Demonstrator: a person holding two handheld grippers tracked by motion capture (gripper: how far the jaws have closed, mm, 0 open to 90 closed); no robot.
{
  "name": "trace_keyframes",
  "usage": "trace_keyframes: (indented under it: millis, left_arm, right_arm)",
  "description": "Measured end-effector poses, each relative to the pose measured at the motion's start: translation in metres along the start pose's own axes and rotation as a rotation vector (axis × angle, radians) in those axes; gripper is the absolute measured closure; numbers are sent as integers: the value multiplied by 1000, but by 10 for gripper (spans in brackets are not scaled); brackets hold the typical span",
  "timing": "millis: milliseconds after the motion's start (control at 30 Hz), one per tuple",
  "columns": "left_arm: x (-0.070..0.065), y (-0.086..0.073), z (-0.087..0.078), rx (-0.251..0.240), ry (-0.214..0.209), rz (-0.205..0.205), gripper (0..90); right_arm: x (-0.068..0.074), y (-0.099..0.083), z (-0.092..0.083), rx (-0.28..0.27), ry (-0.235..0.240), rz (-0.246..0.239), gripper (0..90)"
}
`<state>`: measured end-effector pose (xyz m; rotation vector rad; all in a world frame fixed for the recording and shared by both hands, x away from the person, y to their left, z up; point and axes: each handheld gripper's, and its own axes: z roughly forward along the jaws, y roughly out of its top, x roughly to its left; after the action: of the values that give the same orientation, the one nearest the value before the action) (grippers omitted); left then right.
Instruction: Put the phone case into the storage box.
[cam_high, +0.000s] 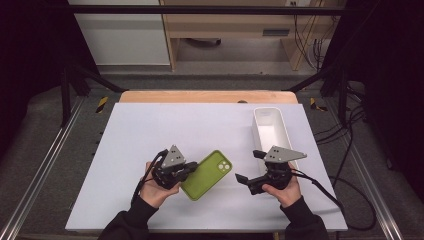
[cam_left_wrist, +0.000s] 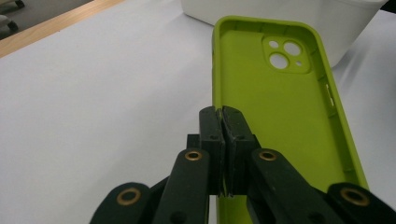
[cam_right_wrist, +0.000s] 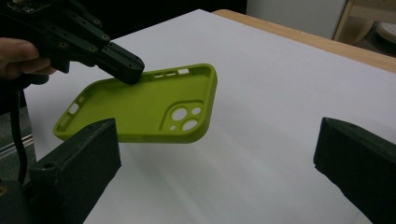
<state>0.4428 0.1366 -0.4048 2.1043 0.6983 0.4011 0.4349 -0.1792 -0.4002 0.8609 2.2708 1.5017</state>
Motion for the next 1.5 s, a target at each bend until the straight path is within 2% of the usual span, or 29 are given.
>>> trace_keyframes:
  millis: [367,800,1267,1500]
  left_arm:
    - [-6,0,4,10,-6,19,878]
    - [-16,1,9,21,-13,51,878]
    - [-28,5,9,10,-18,90,878]
    - [-32,8,7,-6,-19,104,878]
  right_arm:
    - [5,5,9,8,-6,-5,16]
    - [6,10,18,32,-3,12,21]
    - [3,10,24,60,1,42,35]
    - [1,10,27,87,10,59,71]
